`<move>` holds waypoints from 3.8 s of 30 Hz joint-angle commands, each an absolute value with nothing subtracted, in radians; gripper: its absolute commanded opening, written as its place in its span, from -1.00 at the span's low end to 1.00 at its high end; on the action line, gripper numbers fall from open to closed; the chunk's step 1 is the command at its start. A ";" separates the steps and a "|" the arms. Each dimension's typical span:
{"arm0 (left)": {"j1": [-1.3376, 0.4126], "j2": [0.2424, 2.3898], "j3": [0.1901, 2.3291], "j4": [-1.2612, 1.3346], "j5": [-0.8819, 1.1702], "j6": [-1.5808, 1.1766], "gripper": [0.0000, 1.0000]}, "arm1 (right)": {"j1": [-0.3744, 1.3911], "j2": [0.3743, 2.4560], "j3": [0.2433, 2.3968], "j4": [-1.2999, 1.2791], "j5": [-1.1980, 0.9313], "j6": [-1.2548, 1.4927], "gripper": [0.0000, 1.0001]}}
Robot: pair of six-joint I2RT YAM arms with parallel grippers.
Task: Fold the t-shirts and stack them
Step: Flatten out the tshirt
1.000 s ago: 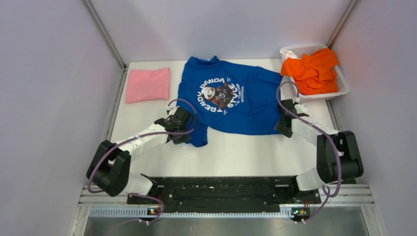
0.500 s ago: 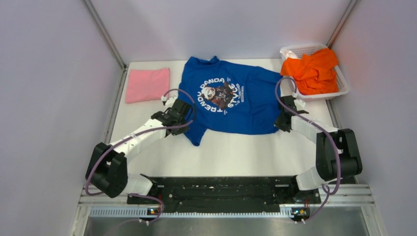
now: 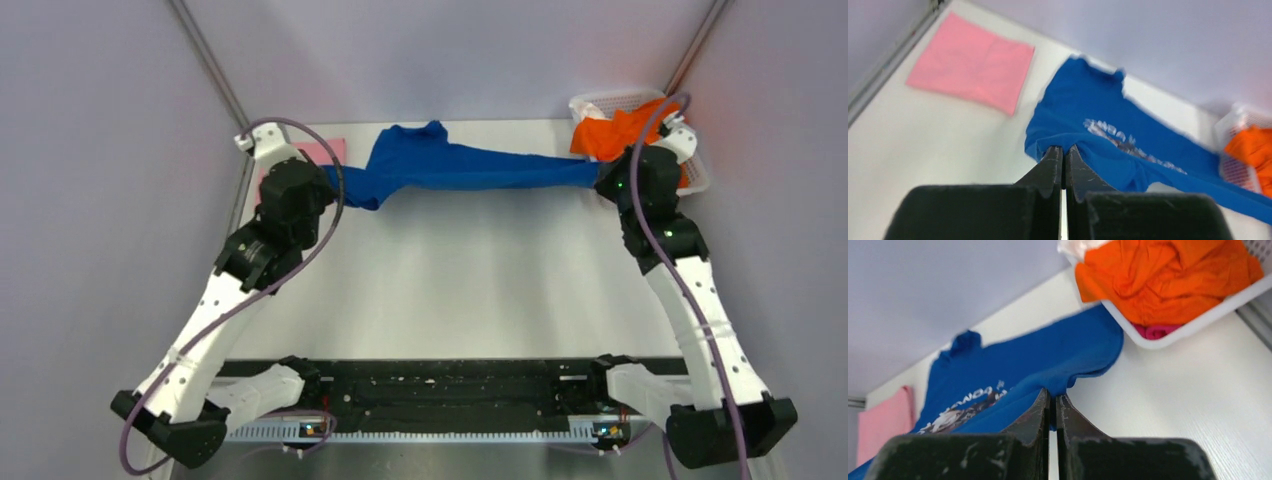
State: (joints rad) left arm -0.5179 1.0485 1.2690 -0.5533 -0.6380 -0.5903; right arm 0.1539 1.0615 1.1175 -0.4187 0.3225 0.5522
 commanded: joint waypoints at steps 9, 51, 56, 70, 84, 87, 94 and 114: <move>-0.515 0.888 1.749 -0.442 -0.467 -0.223 -1.00 | 0.149 0.840 1.549 -0.587 0.208 0.403 -1.00; -0.274 1.500 1.381 -0.101 -0.472 -0.252 -1.00 | 0.141 1.184 0.927 -0.084 0.414 0.402 -1.00; -0.246 1.714 1.471 -0.130 -0.424 -0.301 -1.00 | 0.122 1.410 0.952 0.043 0.373 0.397 -1.00; -0.222 1.966 1.667 -0.157 -0.411 -0.336 -1.00 | 0.113 1.637 1.099 0.054 0.472 0.399 -1.00; -0.222 2.433 2.348 -0.379 -0.372 -0.302 0.49 | 0.101 1.954 1.472 -0.112 0.504 0.374 -0.40; -0.222 2.417 2.357 -0.415 -0.328 -0.323 0.95 | 0.103 1.937 1.510 -0.165 0.489 0.394 0.55; -0.222 2.157 1.895 -0.244 -0.138 -0.498 0.98 | 0.150 1.756 1.267 -0.065 0.319 0.430 0.98; -0.222 2.325 1.904 -0.192 0.082 -0.721 0.98 | 0.200 1.676 1.081 -0.043 0.238 0.476 0.97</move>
State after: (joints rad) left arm -0.2287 2.3157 1.8721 -0.2562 0.0525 -0.6788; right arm 0.2001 1.7336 1.0855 -0.0803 0.2306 0.4660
